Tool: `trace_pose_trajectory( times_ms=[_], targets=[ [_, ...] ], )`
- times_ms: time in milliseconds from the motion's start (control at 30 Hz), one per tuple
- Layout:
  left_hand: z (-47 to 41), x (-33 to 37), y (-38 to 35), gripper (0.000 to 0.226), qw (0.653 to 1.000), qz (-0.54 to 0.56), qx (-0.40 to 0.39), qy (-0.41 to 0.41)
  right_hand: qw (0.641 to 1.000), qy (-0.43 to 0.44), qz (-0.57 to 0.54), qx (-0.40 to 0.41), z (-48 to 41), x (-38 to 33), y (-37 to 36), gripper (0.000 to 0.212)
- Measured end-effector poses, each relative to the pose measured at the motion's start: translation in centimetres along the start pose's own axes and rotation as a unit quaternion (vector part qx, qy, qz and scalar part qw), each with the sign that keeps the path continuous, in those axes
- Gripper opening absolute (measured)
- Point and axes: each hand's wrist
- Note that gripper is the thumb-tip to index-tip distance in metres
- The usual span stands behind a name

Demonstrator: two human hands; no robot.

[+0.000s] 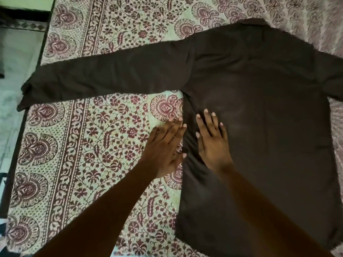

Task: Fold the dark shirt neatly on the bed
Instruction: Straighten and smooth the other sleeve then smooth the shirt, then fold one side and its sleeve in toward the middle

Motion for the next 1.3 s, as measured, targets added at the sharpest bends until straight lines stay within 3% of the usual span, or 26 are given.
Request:
trace_pose_trajectory(
  times_ms=[100, 267, 400, 600, 733, 833, 900, 967, 1067, 1100, 1167, 1233, 1300],
  targets=[
    [-1.1, -1.0, -0.1, 0.081, 1.000, -0.006, -0.014, -0.018, 0.999, -0.033, -0.008, -0.018, -5.1, 0.1, 1.3, 0.058],
    [-0.5, -2.1, -0.3, 0.065, 0.998, 0.066, 0.009, -0.019, 0.995, 0.072, 0.034, -0.055, -9.1, -1.8, 1.8, 0.064],
    [0.4, -6.2, 1.7, 0.050, 0.963, 0.207, 0.137, 0.107, 0.998, 0.055, 0.027, 0.024, -10.2, -5.2, 2.1, 0.057],
    [4.3, -18.0, 5.6, 0.054, 0.889, 0.230, 0.257, 0.302, 0.986, 0.163, 0.029, -0.007, -14.6, -15.2, 1.0, 0.053],
    [6.9, -25.0, 7.3, 0.062, 0.791, 0.278, 0.262, 0.479, 0.979, 0.200, 0.003, -0.037, -17.8, -23.8, -0.1, 0.052],
    [8.2, -29.8, 7.5, 0.073, 0.680, 0.382, 0.213, 0.589, 0.980, 0.167, -0.040, -0.102, -19.1, -28.9, -1.4, 0.058],
    [9.0, -32.9, 6.8, 0.072, 0.586, 0.491, 0.215, 0.608, 0.986, 0.120, -0.060, -0.094, -19.2, -31.1, -2.5, 0.059],
    [10.0, -34.7, 6.9, 0.053, 0.500, 0.564, 0.311, 0.579, 0.990, 0.081, -0.091, -0.065, -18.8, -32.5, -2.9, 0.062],
    [10.4, -35.0, 8.6, 0.017, 0.429, 0.568, 0.489, 0.505, 0.989, 0.063, -0.107, -0.075, -18.6, -32.8, -3.0, 0.061],
    [10.2, -34.7, 9.4, 0.019, 0.429, 0.566, 0.531, 0.462, 0.986, 0.059, -0.125, -0.089, -18.5, -33.0, -2.2, 0.061],
    [9.4, -32.6, 11.5, 0.033, 0.475, 0.588, 0.551, 0.354, 0.960, -0.006, -0.258, -0.111, -18.9, -33.0, -0.2, 0.064],
    [8.0, -29.2, 13.6, 0.036, 0.567, 0.615, 0.486, 0.252, 0.866, -0.107, -0.475, -0.117, -19.7, -33.2, 3.1, 0.084],
    [6.0, -25.4, 14.3, 0.032, 0.670, 0.628, 0.356, 0.175, 0.771, -0.166, -0.604, -0.117, -20.8, -32.2, 6.1, 0.092]
  ],
)
Point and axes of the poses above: each hand's wrist, its own z-axis away from the middle knuckle, its own y-axis out of the back of the hand, x = y × z, and after that the axes turned 11 degrees about -x, right-handed
